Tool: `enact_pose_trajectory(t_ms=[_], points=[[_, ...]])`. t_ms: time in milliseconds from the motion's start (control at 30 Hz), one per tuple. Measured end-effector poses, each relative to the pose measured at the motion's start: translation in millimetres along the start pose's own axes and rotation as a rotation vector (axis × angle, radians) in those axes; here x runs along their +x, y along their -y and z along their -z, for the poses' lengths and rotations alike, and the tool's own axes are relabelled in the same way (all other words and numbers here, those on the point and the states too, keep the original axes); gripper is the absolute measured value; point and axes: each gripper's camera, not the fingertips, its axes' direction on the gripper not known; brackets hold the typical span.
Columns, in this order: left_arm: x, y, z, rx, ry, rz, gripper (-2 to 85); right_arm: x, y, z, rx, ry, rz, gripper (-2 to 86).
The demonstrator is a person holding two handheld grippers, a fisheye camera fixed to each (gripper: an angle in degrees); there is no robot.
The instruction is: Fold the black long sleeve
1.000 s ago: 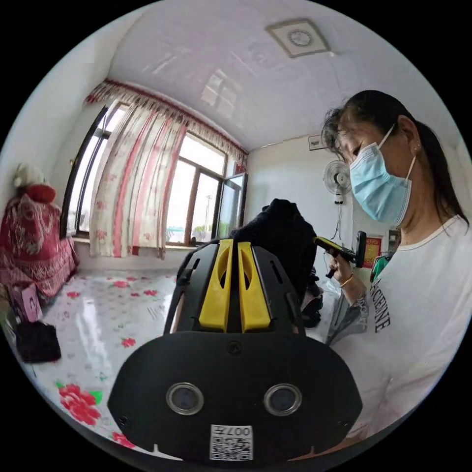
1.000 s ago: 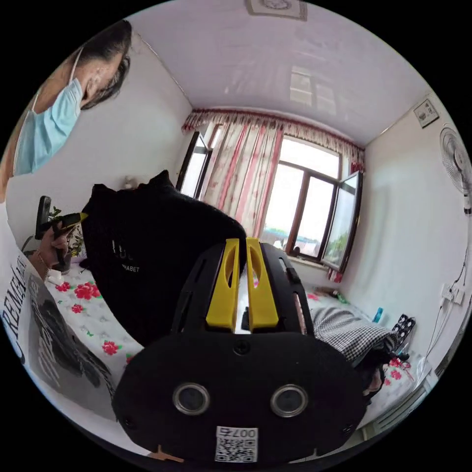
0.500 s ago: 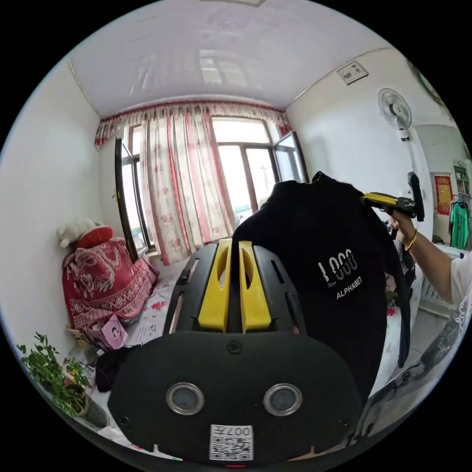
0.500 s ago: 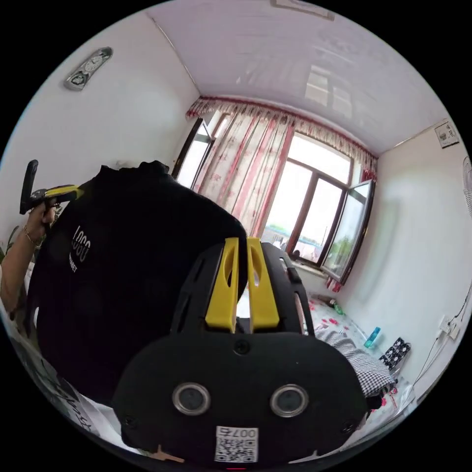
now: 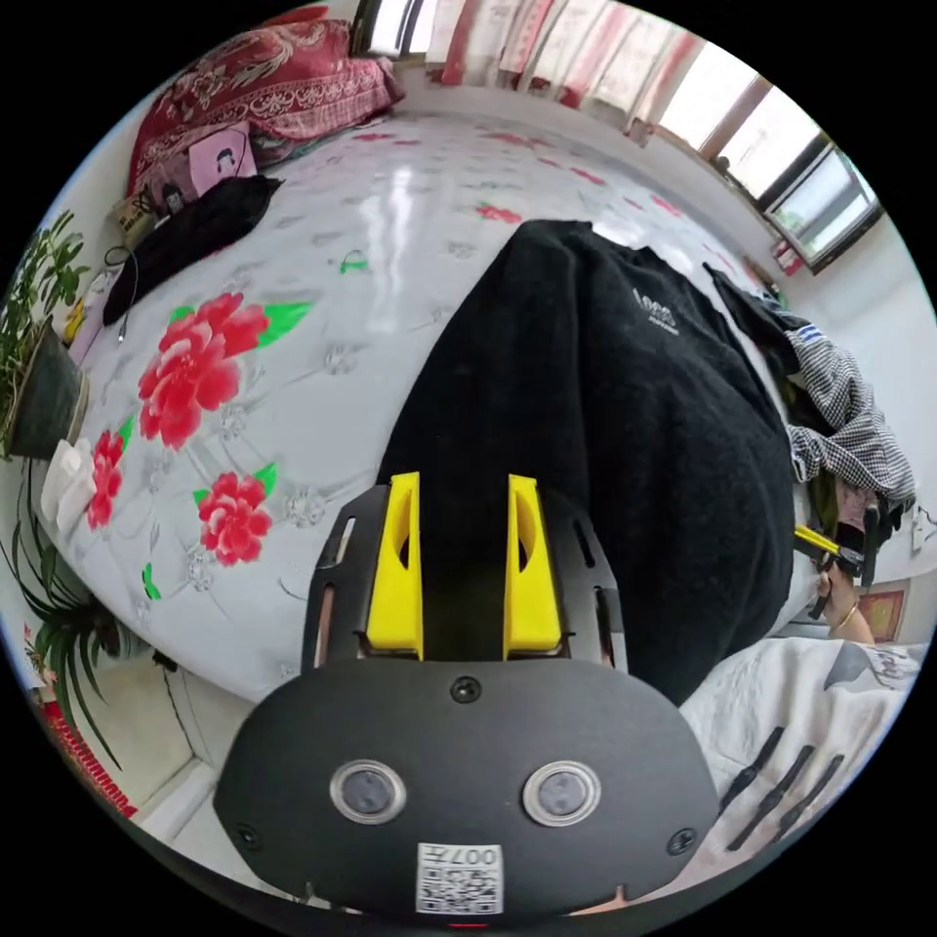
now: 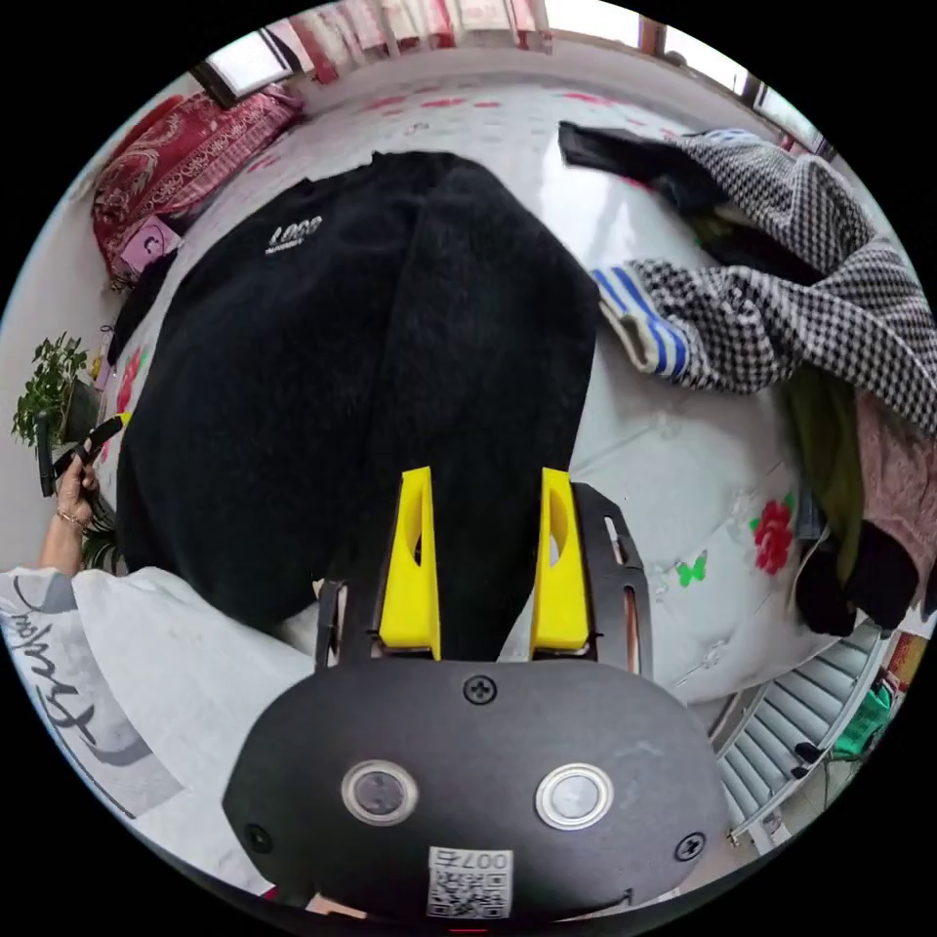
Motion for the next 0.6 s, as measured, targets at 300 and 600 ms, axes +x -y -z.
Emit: enact_pose_trajectory(t_ms=[300,600], points=[[-27.0,88.8,23.7,-0.008,0.105,-0.084,1.9,46.7,49.6,50.3,0.002,-0.02,0.101,1.5],[-123.5,204.8,220.2,0.421,0.204,0.29,6.3,185.2,46.3,260.9,0.746,-0.307,-0.497,1.5]])
